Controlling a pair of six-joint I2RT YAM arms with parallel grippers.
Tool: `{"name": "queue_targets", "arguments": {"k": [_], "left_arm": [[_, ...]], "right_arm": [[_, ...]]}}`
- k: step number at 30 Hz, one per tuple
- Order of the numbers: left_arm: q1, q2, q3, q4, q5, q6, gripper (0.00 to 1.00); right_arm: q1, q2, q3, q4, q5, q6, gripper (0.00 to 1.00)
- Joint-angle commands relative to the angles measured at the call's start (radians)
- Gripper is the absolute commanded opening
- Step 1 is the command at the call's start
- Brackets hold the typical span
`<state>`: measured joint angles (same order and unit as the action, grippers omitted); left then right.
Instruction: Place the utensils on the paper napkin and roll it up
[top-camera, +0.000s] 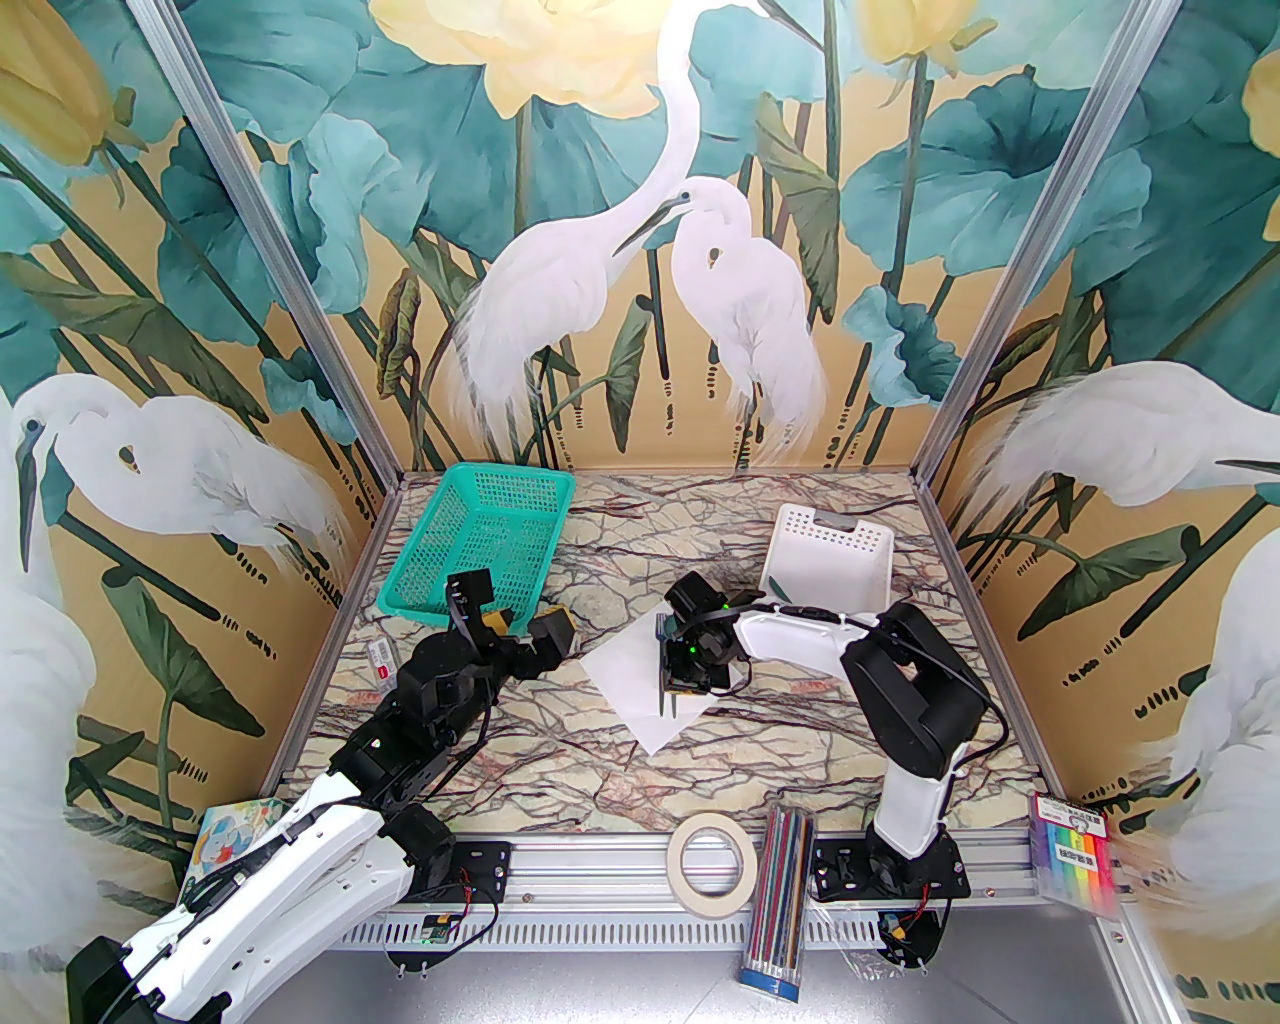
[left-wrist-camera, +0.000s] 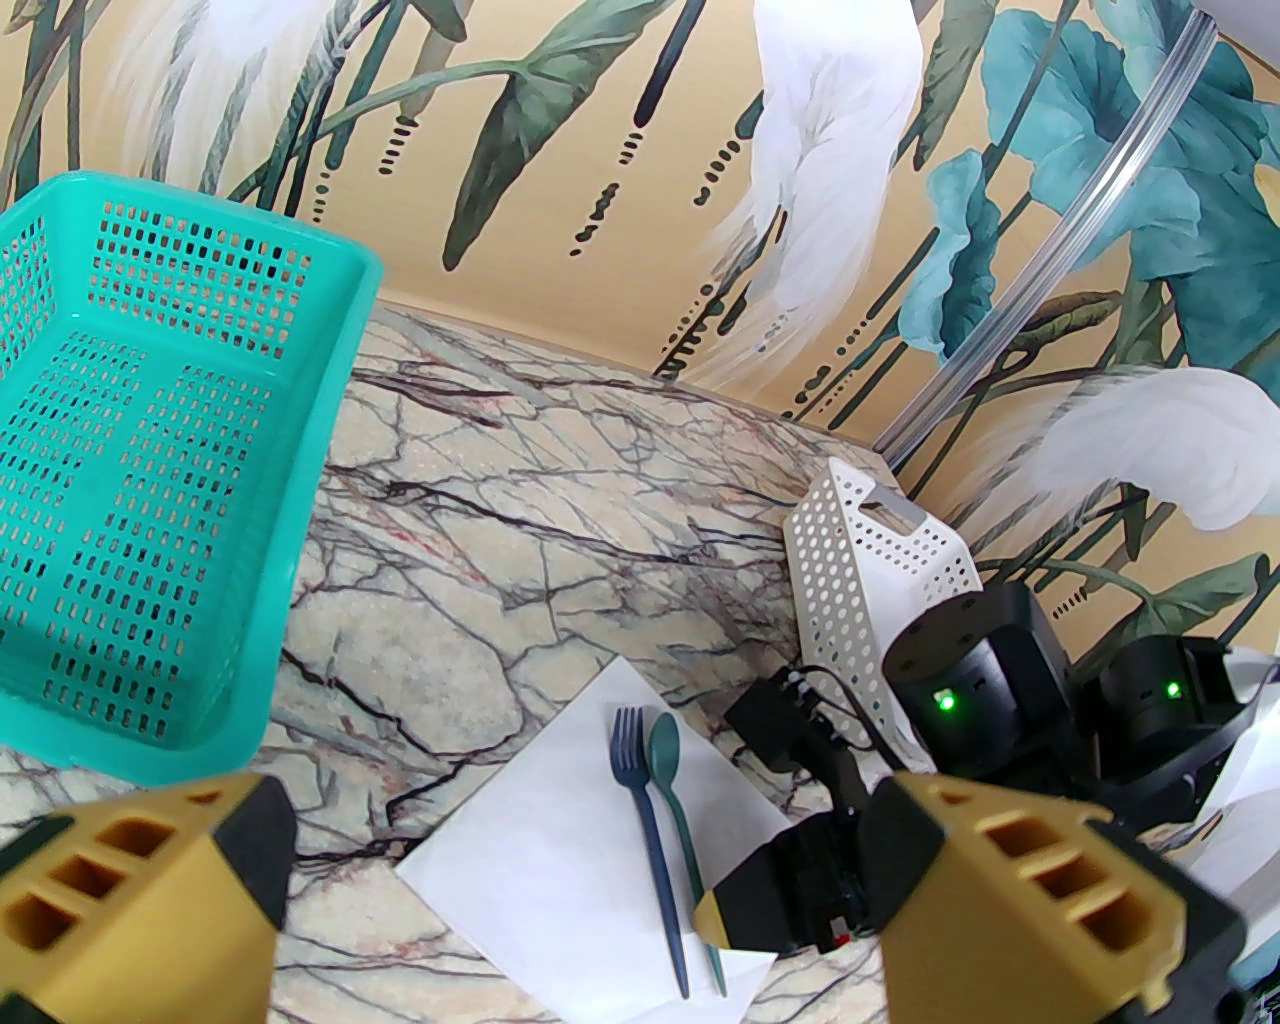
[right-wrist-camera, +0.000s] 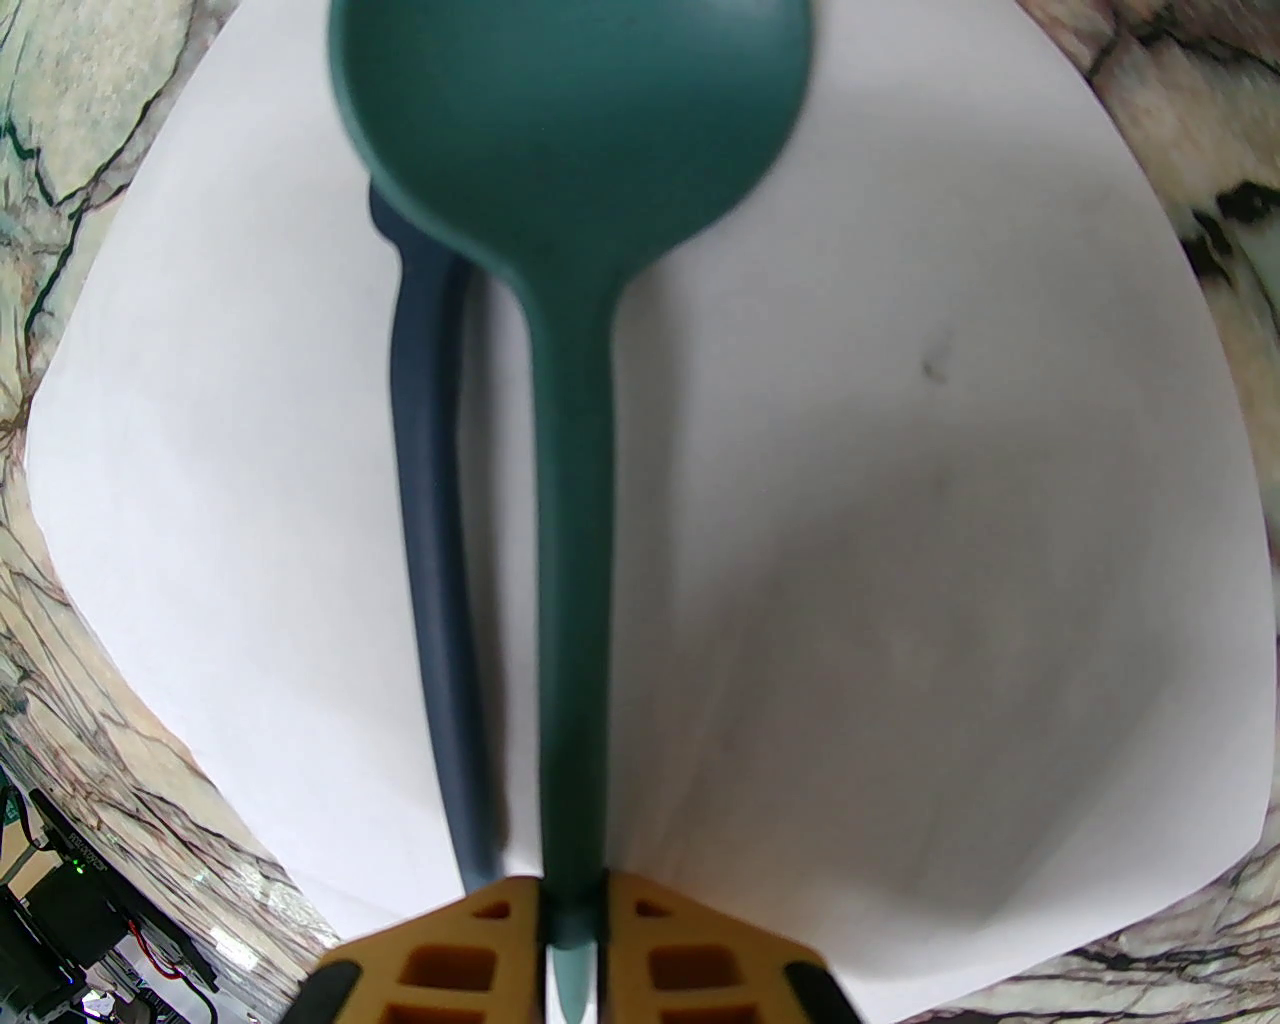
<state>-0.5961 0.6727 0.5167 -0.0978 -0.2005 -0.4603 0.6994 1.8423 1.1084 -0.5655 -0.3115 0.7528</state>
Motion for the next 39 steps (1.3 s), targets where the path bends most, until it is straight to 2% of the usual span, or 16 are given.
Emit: {"name": "queue_targets", "arguments": {"k": [1,12,20,27,30,35,39], "left_arm": [[0.0,-0.017,-0.013,-0.013,-0.011,-0.009,0.99],[0.0,-0.014,-0.012,-0.013,-0.011,-0.007,0.99],[0.0,-0.007,0.0,-0.013,-0.007,0.004,0.99],[0.0,0.005,0.008,-0.012,-0.003,0.004,1.0],[0.0,0.004,0.011,-0.013,-0.002,0.002,0.99],[0.0,-0.003,0.013,-0.017,0.001,0.001,0.99],[0.0,-0.018,0.015,-0.024,-0.001,0.002,1.0]], "right_arm": [[0.005,0.015,0.007,0.009,0.009,0.019,0.16],[0.005,-0.019,0.012,-0.006,0.011,0.0,0.25],[0.003,-0.127,0.015,-0.08,0.104,-0.062,0.38],[-0.001,-0.217,0.034,-0.152,0.154,-0.13,0.56],[-0.013,-0.26,0.038,-0.175,0.168,-0.153,0.67],[-0.054,-0.338,0.033,-0.201,0.171,-0.183,0.87],[-0.094,-0.394,0.032,-0.223,0.16,-0.209,0.95]]}}
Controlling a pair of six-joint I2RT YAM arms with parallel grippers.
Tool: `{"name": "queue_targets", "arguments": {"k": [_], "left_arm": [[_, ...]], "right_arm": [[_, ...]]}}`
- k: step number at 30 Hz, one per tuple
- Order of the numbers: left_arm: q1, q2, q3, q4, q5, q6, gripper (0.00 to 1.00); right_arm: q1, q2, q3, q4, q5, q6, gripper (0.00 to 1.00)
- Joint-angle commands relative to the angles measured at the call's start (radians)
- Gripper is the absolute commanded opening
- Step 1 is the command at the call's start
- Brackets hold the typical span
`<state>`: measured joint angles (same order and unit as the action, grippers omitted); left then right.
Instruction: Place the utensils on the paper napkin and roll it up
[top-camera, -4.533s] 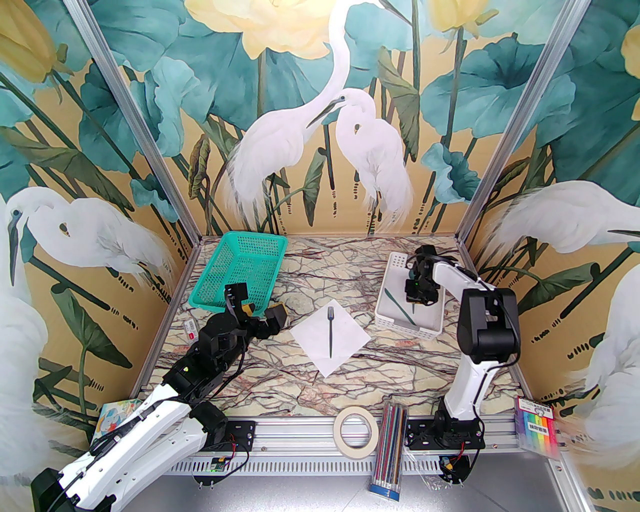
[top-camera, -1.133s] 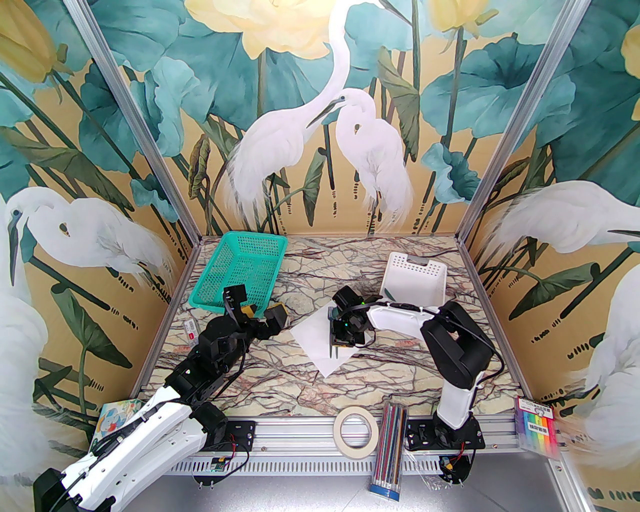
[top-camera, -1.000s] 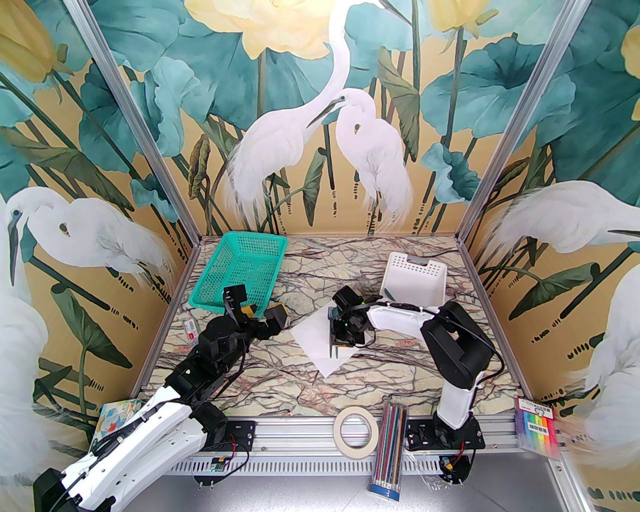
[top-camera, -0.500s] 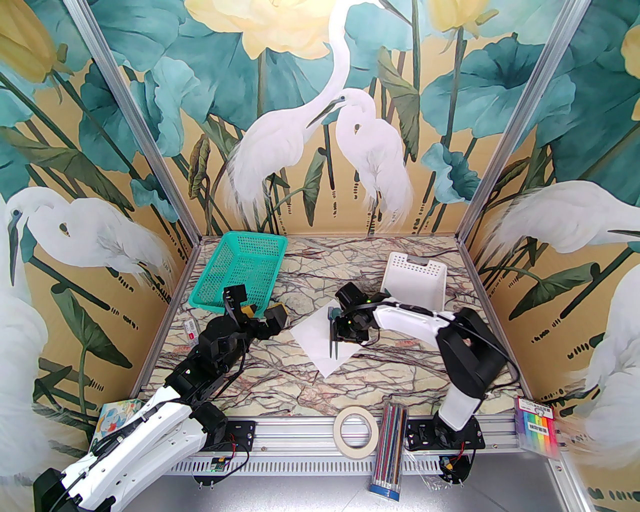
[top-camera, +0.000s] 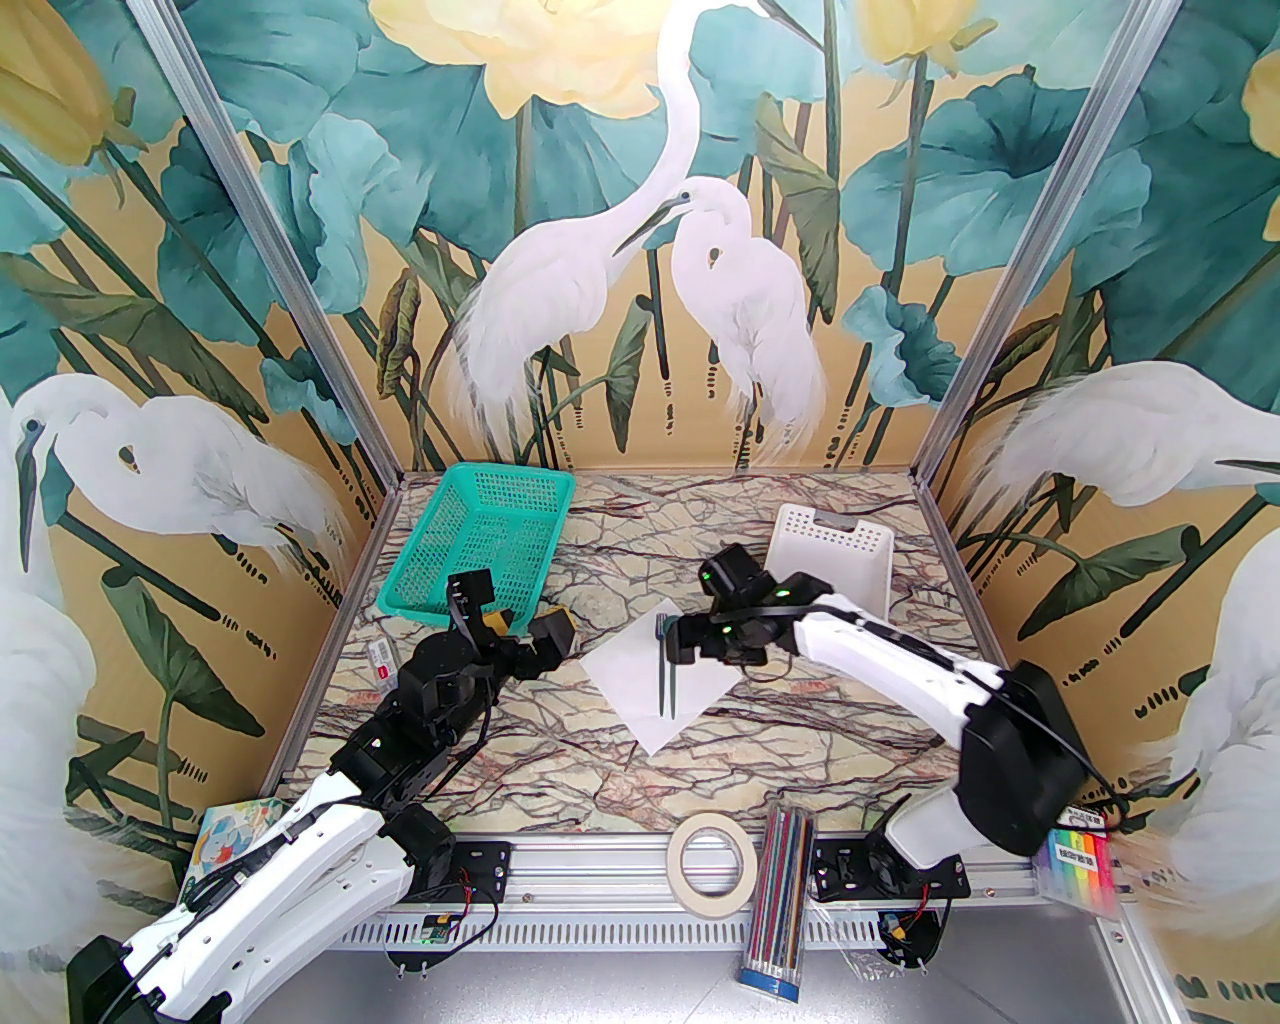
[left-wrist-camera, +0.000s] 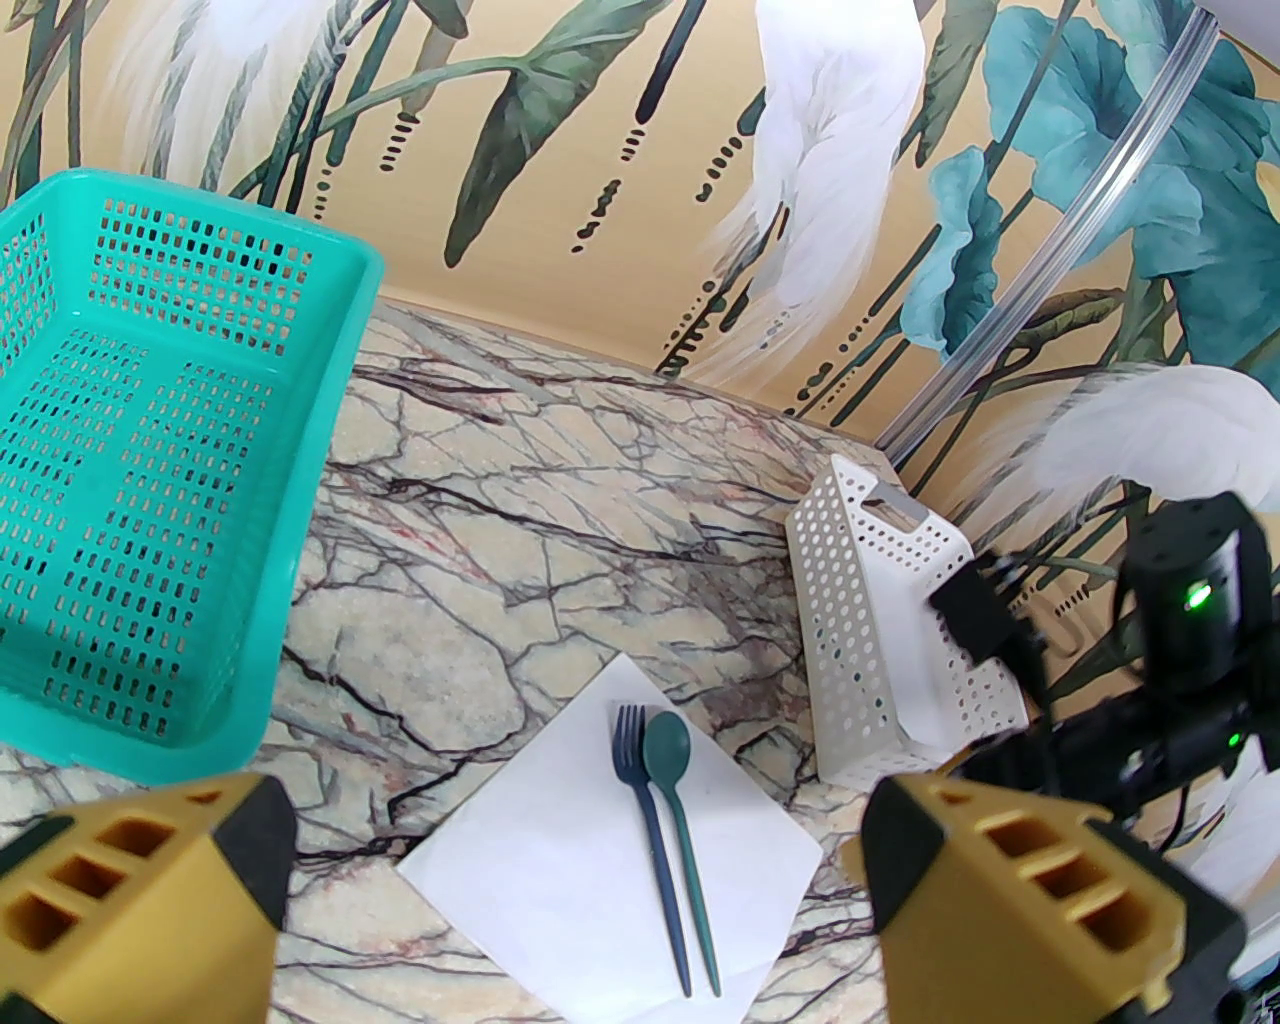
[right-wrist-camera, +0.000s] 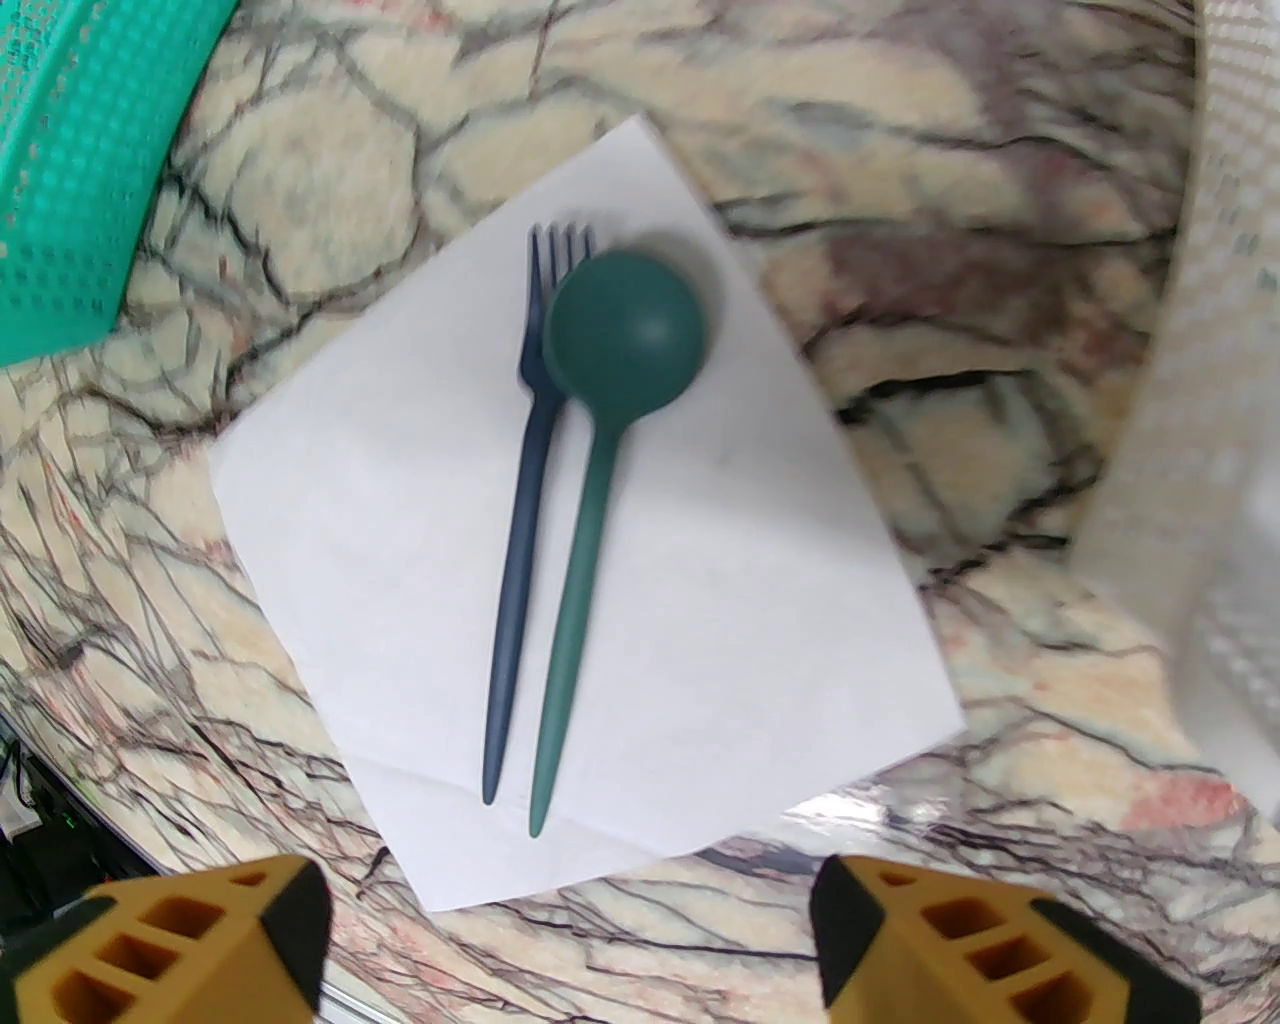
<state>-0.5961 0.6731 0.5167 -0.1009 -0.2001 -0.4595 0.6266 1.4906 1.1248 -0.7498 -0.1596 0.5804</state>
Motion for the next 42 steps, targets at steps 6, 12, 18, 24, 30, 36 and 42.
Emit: {"name": "queue_targets", "arguments": {"k": [6,12,18,24,30,36,42], "left_arm": [[0.001,-0.029,0.024,-0.039,-0.012,0.01,0.99],[-0.001,-0.024,0.029,-0.042,-0.011,0.01,0.99],[0.0,-0.024,0.03,-0.042,-0.012,0.011,0.99],[0.001,-0.02,0.031,-0.042,-0.009,0.008,0.99],[0.0,-0.021,0.033,-0.044,-0.011,0.01,0.99],[0.0,-0.021,0.041,-0.055,-0.01,0.012,0.99],[0.0,-0.022,0.044,-0.057,-0.01,0.007,0.99]], "right_arm": [[-0.095,-0.112,0.001,-0.056,-0.054,-0.064,0.99],[-0.181,-0.178,0.003,-0.097,-0.114,-0.097,0.99],[-0.277,-0.249,0.005,-0.13,-0.189,-0.132,0.99],[-0.366,-0.309,0.004,-0.14,-0.256,-0.155,0.99],[-0.477,-0.332,0.013,-0.164,-0.278,-0.186,0.99],[-0.573,-0.278,0.055,-0.141,-0.259,-0.219,0.99],[-0.627,-0.158,0.117,-0.116,-0.234,-0.262,0.99]]}}
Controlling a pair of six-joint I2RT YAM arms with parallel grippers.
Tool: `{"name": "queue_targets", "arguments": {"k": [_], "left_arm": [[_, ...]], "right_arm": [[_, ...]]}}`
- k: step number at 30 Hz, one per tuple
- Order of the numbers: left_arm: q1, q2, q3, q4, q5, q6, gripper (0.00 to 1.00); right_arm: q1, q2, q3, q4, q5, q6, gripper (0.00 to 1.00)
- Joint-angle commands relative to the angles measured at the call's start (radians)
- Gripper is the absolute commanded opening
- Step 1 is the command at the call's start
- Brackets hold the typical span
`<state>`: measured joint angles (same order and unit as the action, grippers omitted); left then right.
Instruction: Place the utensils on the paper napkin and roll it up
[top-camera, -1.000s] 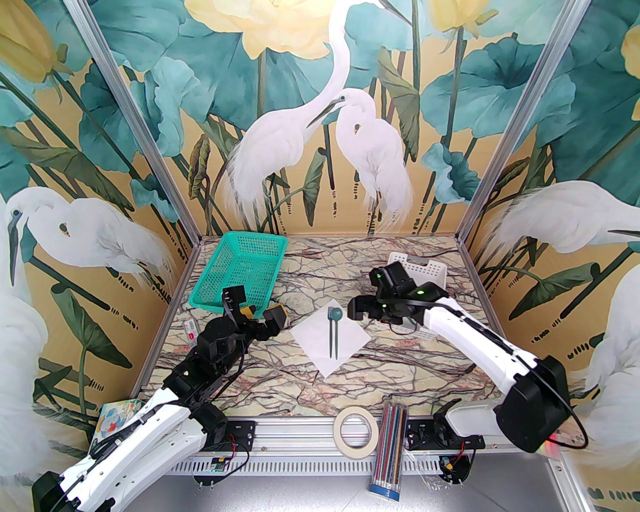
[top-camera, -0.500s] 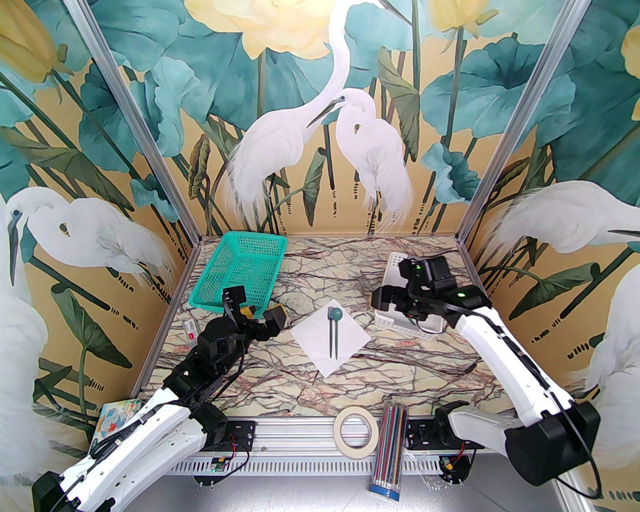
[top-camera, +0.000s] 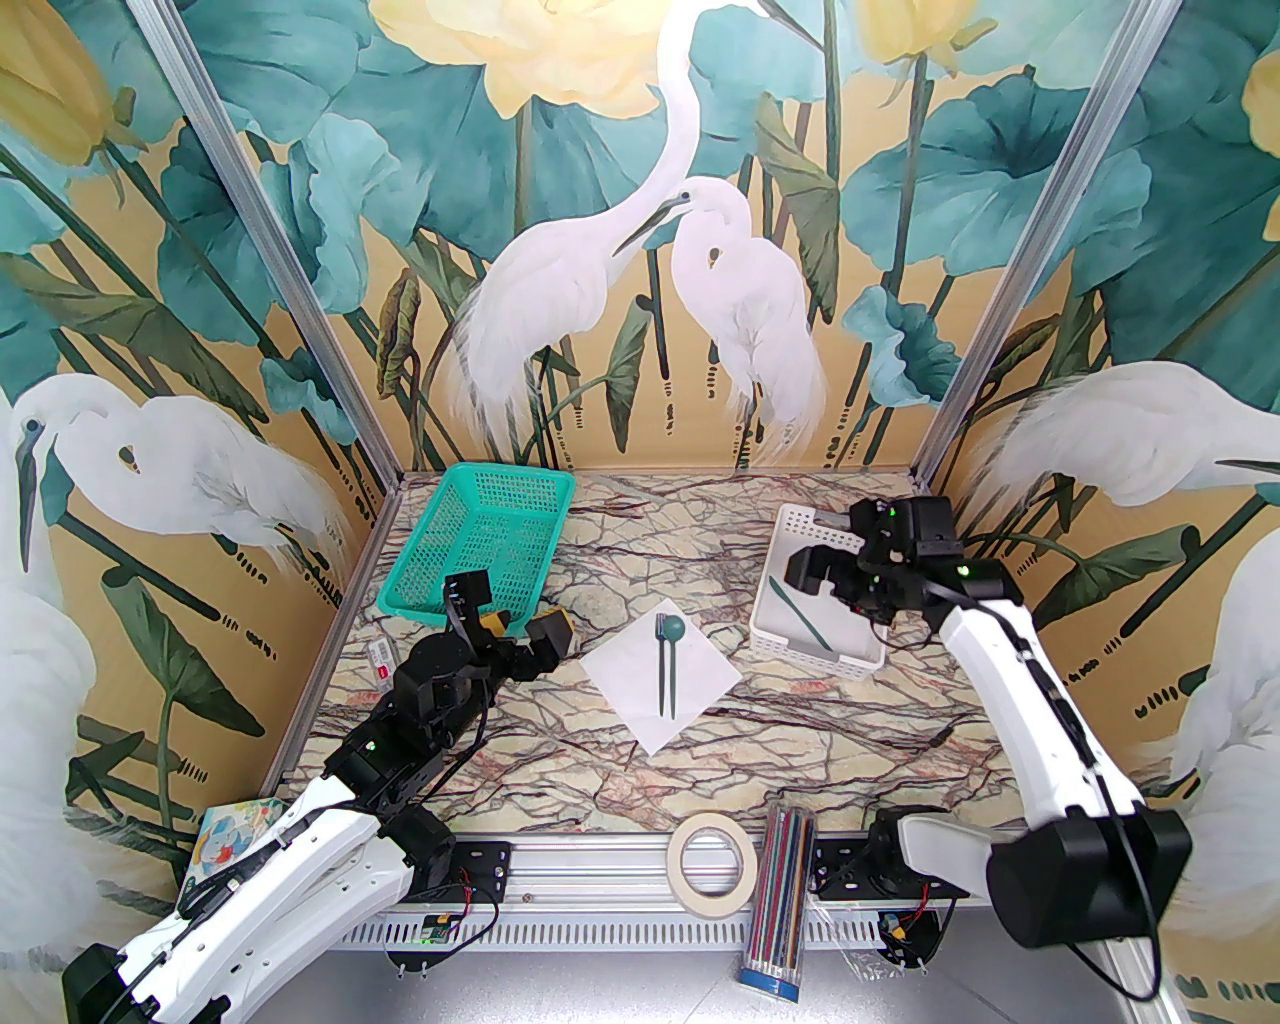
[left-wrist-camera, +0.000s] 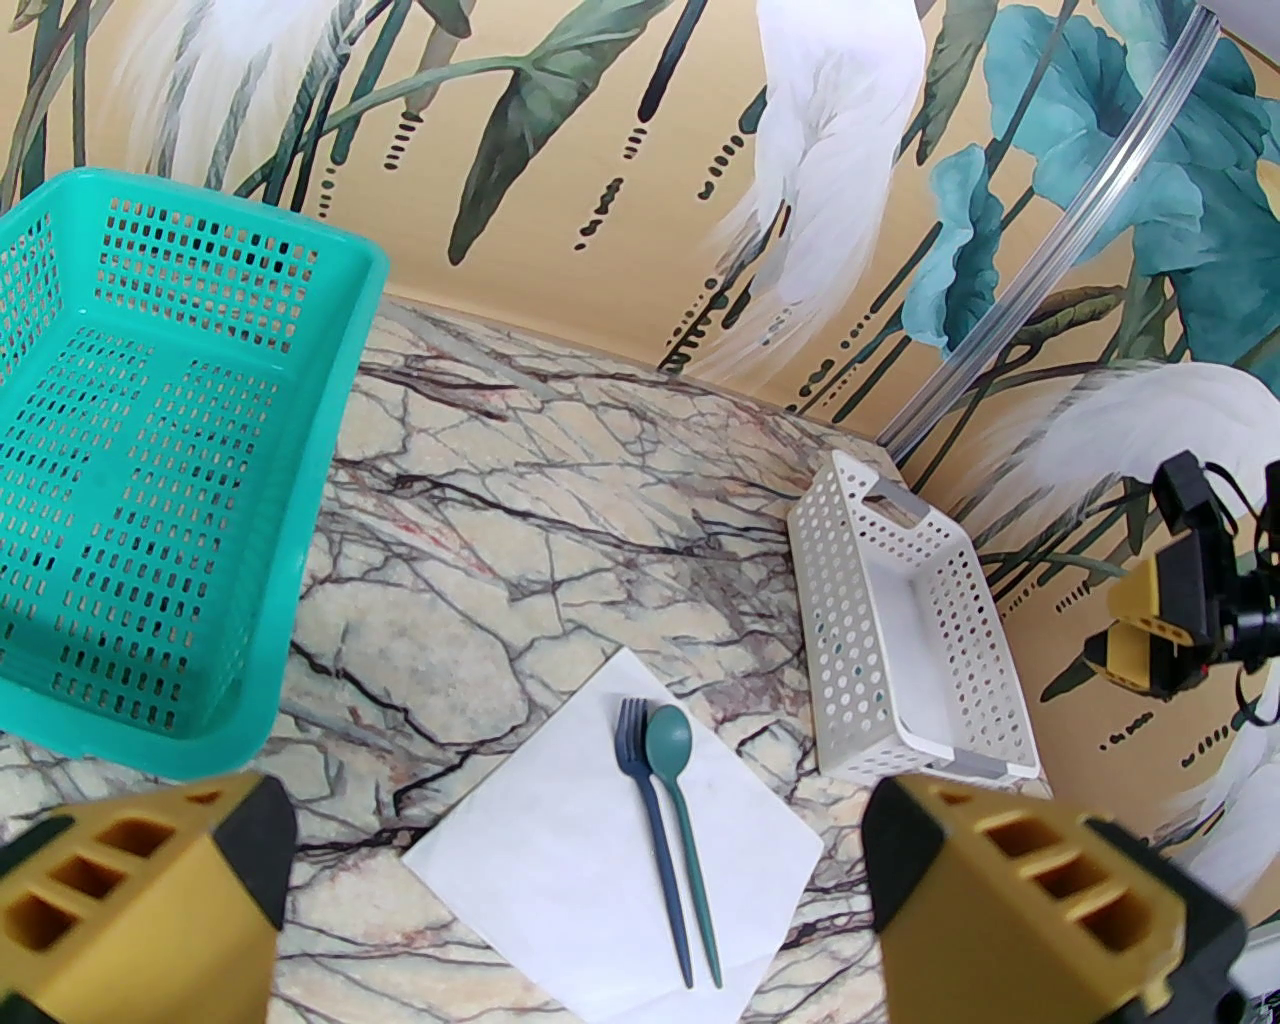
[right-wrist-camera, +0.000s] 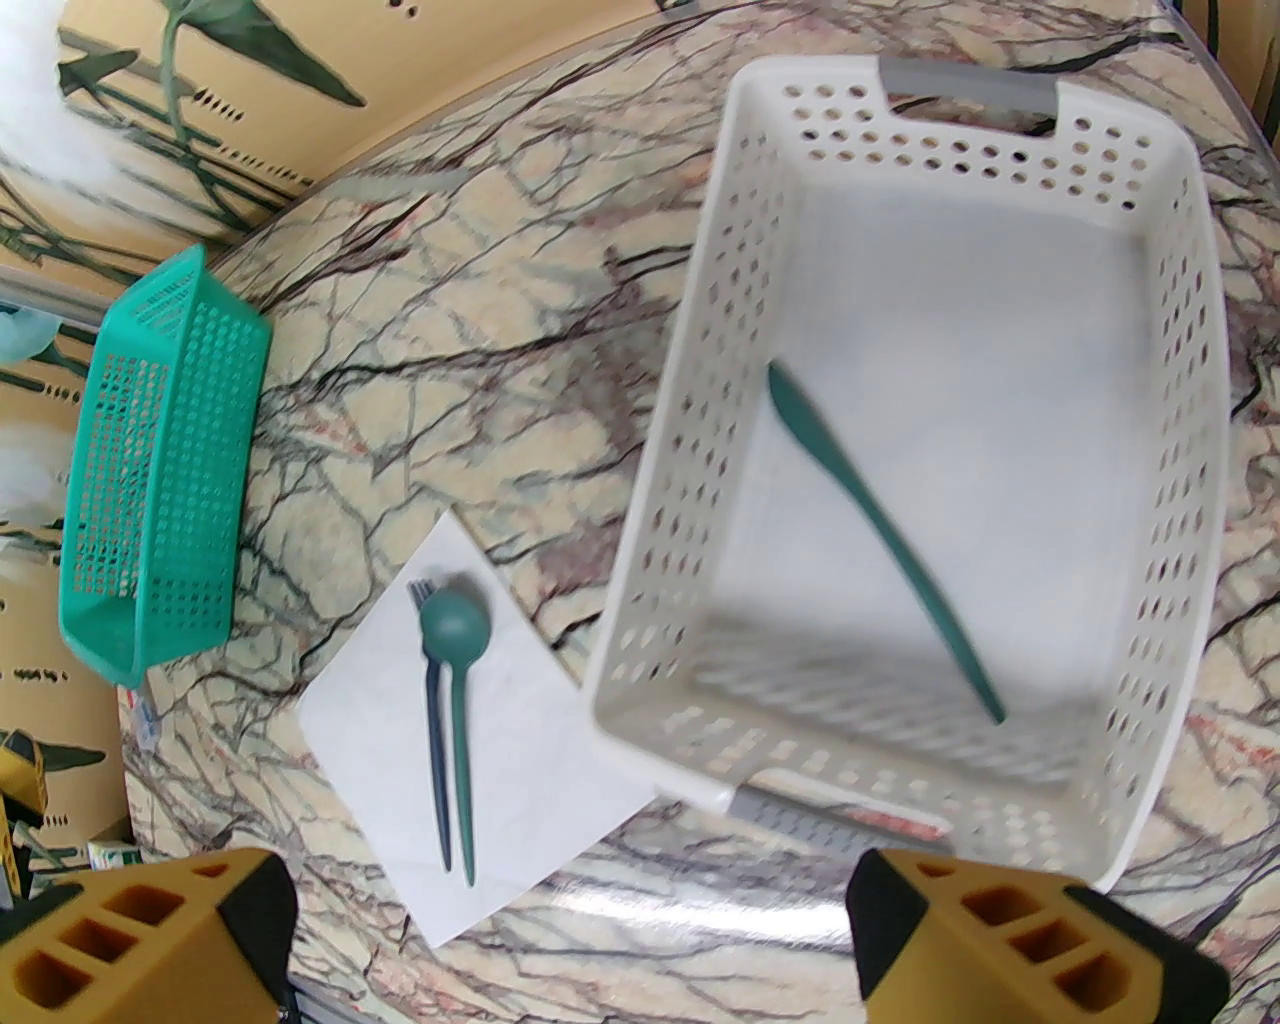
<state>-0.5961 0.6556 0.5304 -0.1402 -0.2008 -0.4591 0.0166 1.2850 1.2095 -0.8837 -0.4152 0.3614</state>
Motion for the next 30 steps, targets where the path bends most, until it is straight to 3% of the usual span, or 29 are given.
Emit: {"name": "queue_targets", "arguments": {"k": [1,18,30], "left_arm": [[0.0,-0.005,0.031,-0.019,-0.01,0.005,0.99],[0.0,0.001,0.032,-0.02,-0.01,0.002,0.99],[0.001,0.016,0.035,-0.016,-0.011,-0.004,1.0]], "right_arm": [[-0.025,0.067,0.037,0.019,0.029,-0.049,0.99],[-0.073,0.422,0.098,0.02,0.15,-0.223,0.84],[-0.058,0.562,0.147,-0.009,0.192,-0.289,0.7]]}}
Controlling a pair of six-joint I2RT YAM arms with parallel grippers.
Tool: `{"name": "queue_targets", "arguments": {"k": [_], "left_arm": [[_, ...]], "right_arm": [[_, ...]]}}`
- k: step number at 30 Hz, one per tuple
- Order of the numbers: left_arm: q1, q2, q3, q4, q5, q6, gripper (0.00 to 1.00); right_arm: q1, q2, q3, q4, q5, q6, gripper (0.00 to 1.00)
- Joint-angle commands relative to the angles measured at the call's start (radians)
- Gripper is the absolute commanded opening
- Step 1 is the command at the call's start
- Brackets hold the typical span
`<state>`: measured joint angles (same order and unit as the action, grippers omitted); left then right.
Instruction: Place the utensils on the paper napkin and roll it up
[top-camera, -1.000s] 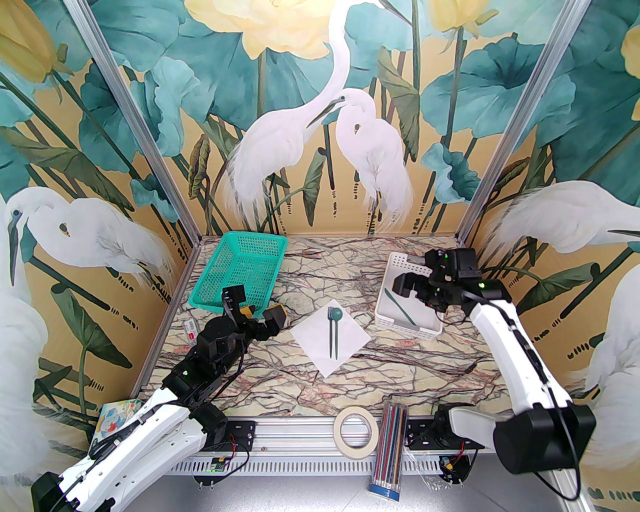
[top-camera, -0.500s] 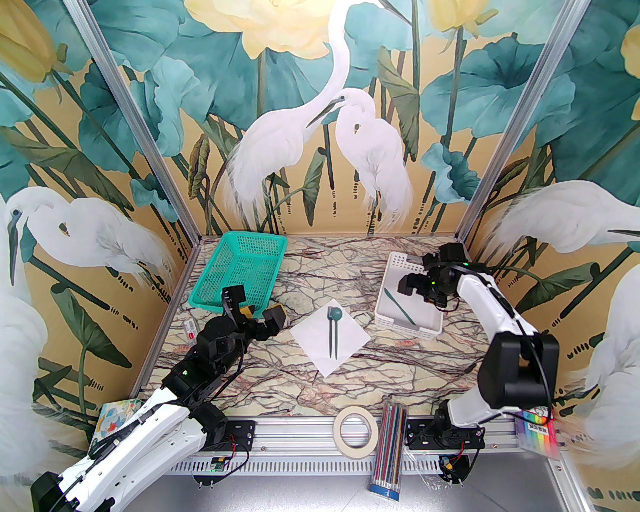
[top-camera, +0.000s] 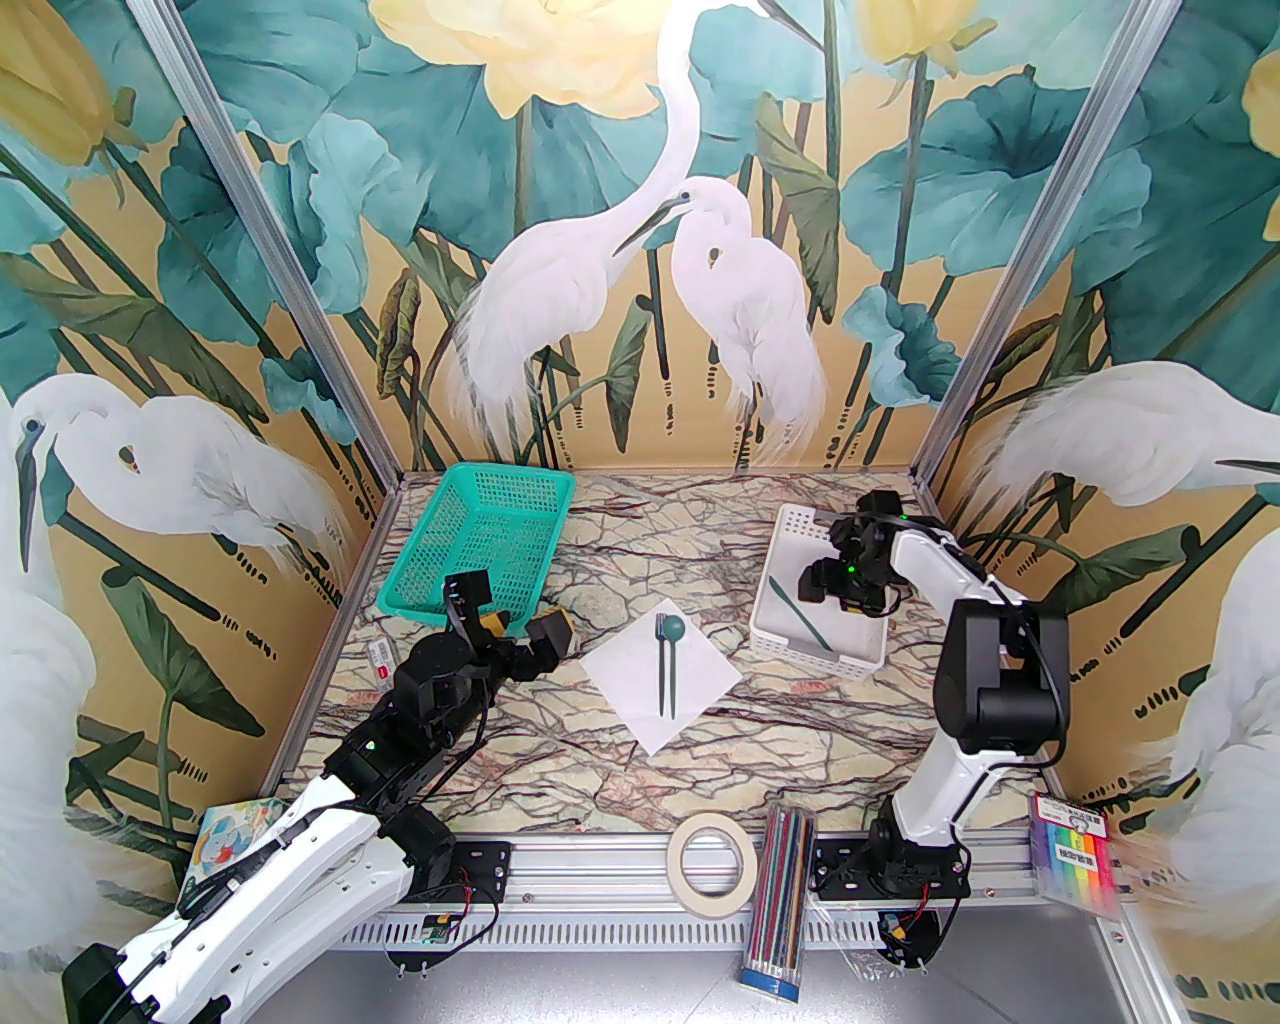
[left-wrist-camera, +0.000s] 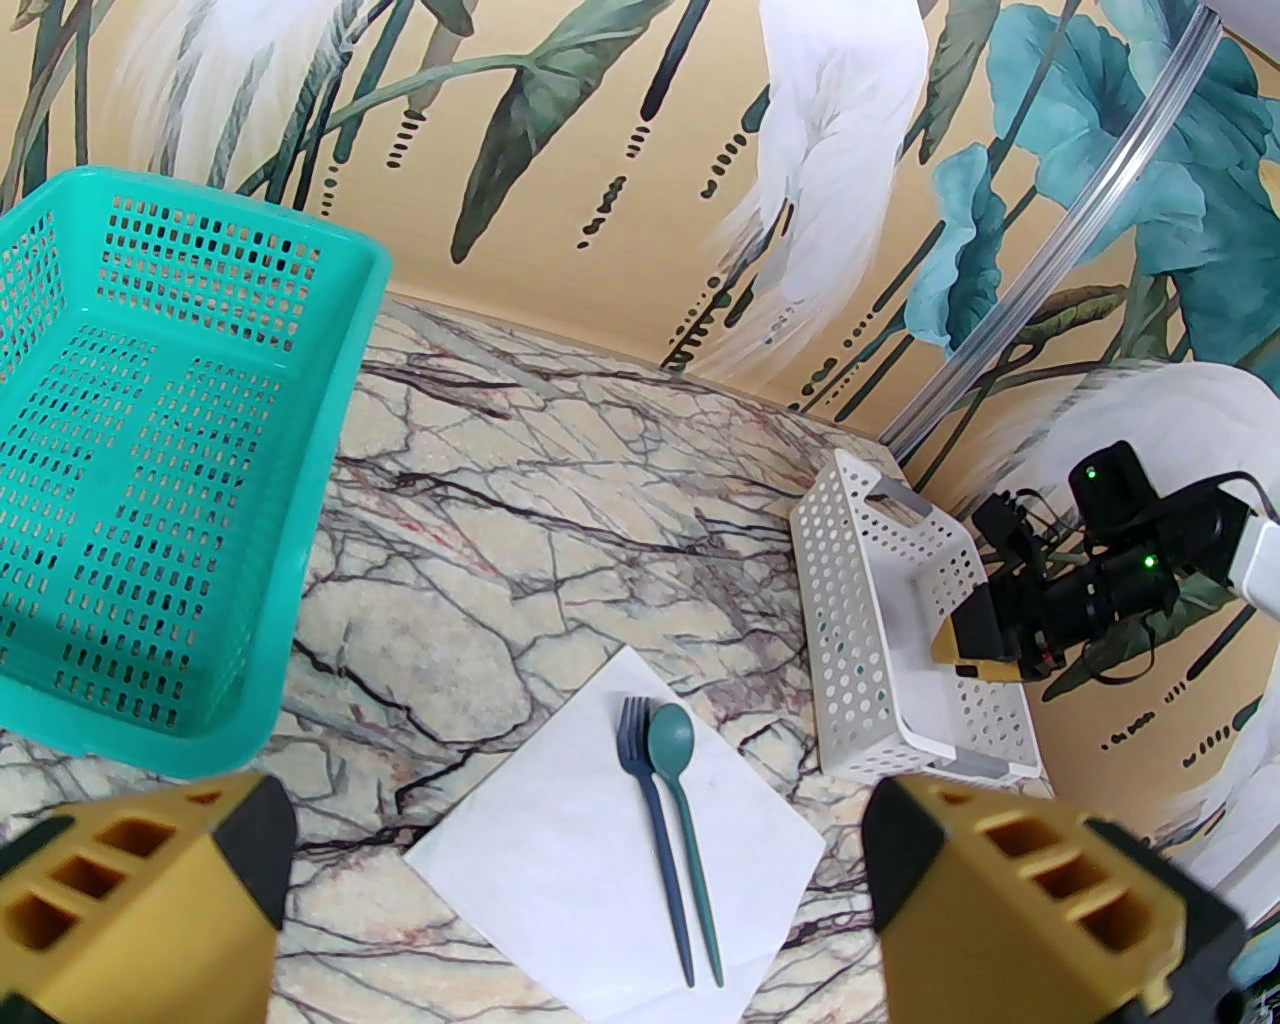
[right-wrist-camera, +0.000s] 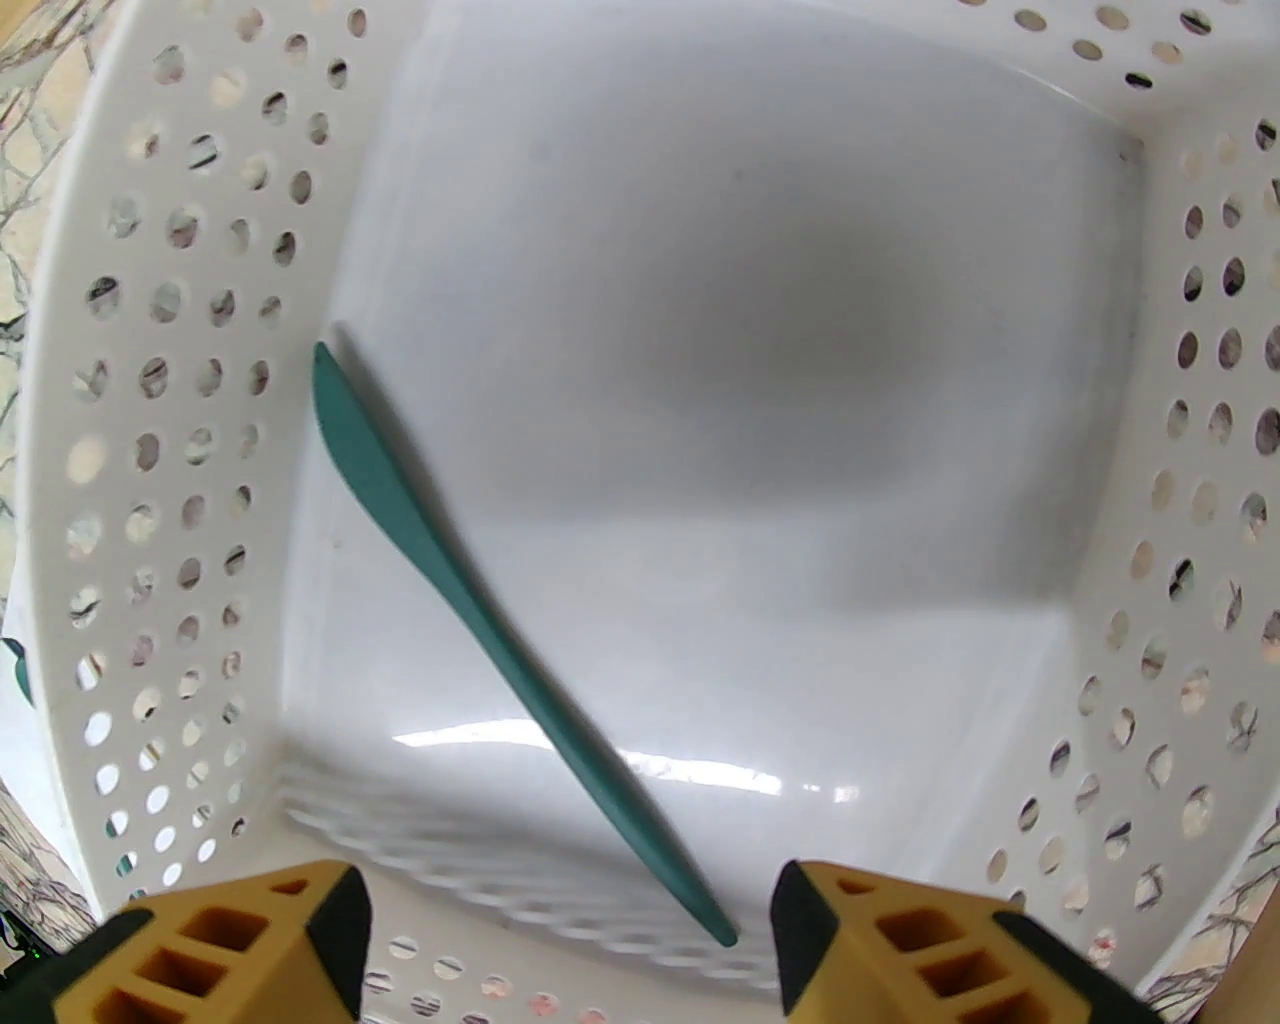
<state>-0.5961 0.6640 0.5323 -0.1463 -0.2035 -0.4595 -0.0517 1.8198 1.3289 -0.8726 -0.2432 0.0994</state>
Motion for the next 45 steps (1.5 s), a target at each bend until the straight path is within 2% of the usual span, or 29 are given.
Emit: {"name": "queue_targets", "arguments": {"k": [1,18,30,37,45], "left_arm": [[0.001,0.009,0.033,-0.01,-0.006,-0.002,1.0],[0.001,0.008,0.032,-0.01,-0.005,-0.005,0.99],[0.001,0.005,0.029,-0.016,-0.006,-0.01,0.99],[-0.001,0.0,0.038,-0.034,-0.017,0.004,0.99],[0.0,-0.029,0.049,-0.066,-0.043,0.019,1.0]], "right_arm": [[0.014,0.033,0.029,-0.02,0.015,-0.029,0.7],[0.055,0.123,0.049,-0.061,0.041,-0.046,0.64],[0.07,0.178,0.064,-0.092,0.121,-0.047,0.59],[0.08,0.207,0.072,-0.102,0.159,-0.04,0.51],[0.081,0.194,0.052,-0.059,0.172,-0.021,0.36]]}}
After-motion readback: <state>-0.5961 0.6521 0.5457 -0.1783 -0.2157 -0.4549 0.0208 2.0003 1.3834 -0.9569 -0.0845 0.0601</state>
